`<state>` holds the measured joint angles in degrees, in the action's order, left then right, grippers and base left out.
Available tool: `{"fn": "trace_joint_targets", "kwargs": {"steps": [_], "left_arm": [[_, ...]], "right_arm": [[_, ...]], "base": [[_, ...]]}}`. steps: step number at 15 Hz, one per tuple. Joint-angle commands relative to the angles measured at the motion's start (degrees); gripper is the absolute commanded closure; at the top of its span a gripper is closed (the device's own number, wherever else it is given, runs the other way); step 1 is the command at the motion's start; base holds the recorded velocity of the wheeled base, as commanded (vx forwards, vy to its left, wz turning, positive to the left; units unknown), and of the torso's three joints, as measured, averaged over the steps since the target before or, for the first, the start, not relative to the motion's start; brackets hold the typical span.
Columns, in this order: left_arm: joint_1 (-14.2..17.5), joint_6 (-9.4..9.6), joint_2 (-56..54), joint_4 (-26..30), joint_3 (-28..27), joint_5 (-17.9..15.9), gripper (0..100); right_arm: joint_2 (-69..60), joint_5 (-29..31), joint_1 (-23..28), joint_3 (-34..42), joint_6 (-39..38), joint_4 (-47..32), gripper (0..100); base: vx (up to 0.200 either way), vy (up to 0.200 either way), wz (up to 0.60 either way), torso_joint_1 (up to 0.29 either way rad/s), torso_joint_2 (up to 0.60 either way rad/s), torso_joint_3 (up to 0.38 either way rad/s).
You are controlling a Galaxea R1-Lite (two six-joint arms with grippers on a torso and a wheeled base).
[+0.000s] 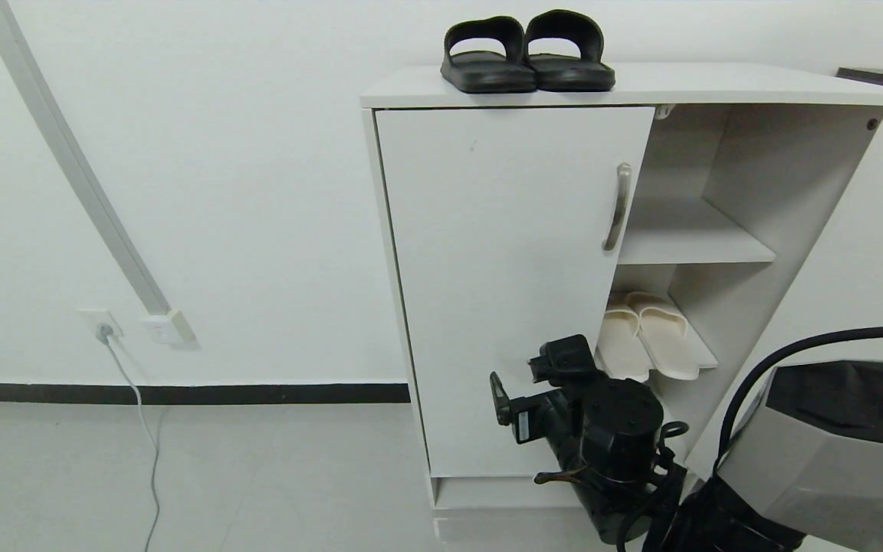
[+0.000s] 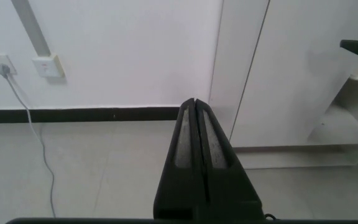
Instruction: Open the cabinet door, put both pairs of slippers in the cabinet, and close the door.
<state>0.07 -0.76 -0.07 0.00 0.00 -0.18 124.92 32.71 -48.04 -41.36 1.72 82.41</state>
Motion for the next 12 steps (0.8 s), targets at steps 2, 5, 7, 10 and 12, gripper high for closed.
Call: {"fn": "trace_joint_targets", "kwargs": {"steps": [2, 5, 7, 10, 12], "left_arm": [[0.0, -0.04, 0.1, 0.0, 0.0, 0.1, 100], [0.0, -0.04, 0.1, 0.0, 0.0, 0.1, 100], [0.0, -0.04, 0.1, 0.0, 0.0, 0.1, 100], [0.0, -0.04, 0.1, 0.0, 0.0, 0.1, 100], [0.0, -0.04, 0.1, 0.0, 0.0, 0.1, 100]], "right_arm": [[0.3, -0.1, 0.1, 0.9, 0.8, 0.6, 0], [0.3, -0.2, 0.1, 0.9, 0.8, 0.7, 0], [0.3, -0.2, 0.1, 0.8, 0.8, 0.7, 0], [0.9, -0.2, 0.4, 0.8, 0.8, 0.8, 0], [0.9, -0.1, 0.4, 0.8, 0.8, 0.7, 0]], "base": [[0.0, 0.0, 0.0, 0.0, 0.0, 0.0], [0.0, 0.0, 0.0, 0.0, 0.0, 0.0], [0.0, 0.0, 0.0, 0.0, 0.0, 0.0], [0.0, 0.0, 0.0, 0.002, -0.03, -0.033], [0.0, 0.0, 0.0, 0.007, -0.16, -0.276]]}}
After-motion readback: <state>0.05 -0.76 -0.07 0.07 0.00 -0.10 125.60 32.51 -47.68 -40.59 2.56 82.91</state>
